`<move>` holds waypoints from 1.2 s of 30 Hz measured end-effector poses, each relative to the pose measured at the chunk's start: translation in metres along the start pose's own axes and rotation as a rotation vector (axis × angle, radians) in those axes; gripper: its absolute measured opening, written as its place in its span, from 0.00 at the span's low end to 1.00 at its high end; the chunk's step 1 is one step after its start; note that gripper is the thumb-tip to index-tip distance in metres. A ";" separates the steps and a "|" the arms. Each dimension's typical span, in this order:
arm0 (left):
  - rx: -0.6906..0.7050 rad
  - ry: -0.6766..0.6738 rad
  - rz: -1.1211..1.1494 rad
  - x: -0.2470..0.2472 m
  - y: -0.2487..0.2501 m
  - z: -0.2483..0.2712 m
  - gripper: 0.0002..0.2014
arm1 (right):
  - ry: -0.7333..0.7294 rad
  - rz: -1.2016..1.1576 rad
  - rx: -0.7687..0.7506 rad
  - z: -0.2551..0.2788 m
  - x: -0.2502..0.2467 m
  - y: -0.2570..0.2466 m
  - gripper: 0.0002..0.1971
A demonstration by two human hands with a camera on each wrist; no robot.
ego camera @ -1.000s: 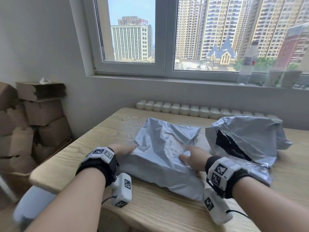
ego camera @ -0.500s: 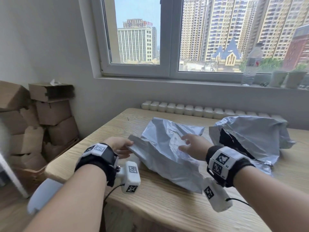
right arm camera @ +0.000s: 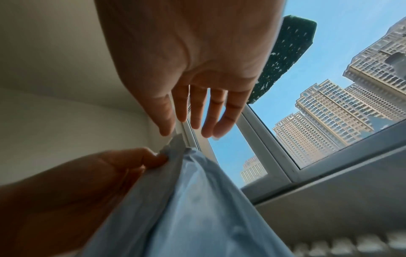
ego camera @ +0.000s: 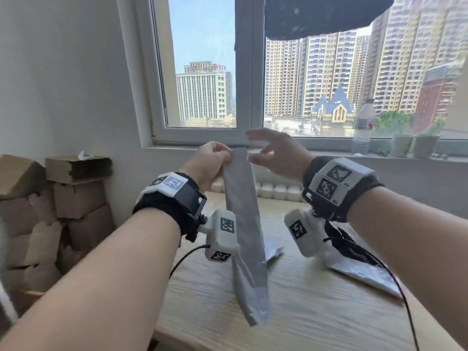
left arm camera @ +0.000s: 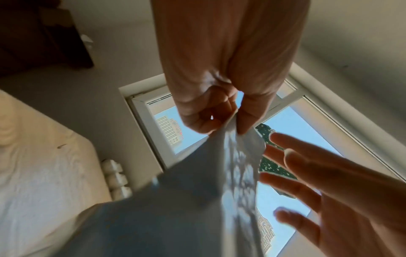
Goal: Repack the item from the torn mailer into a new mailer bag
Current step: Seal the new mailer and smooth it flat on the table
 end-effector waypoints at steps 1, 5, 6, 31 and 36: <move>0.006 -0.038 -0.012 0.002 0.007 0.001 0.07 | -0.029 0.015 -0.010 -0.006 -0.006 -0.006 0.26; 0.004 -0.181 -0.063 0.006 0.025 0.007 0.07 | -0.248 0.183 -0.009 -0.016 -0.016 -0.019 0.21; 0.001 -0.193 -0.084 0.006 0.027 0.008 0.08 | -0.264 0.207 0.006 -0.017 -0.014 -0.018 0.18; 0.224 0.178 -1.057 -0.043 0.059 0.002 0.12 | 0.421 -0.254 0.271 -0.007 -0.095 0.031 0.05; 0.602 0.510 -0.588 -0.050 0.070 -0.009 0.07 | 0.502 -0.226 0.287 0.003 -0.093 0.046 0.06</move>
Point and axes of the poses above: each hand's wrist, its own z-axis away from the middle knuckle, its own x-axis out of the palm, y = z × x, the point moved 2 cm from there along -z, towards the middle knuckle, and after that the axes turned 9 degrees about y, right-handed, at the moved point
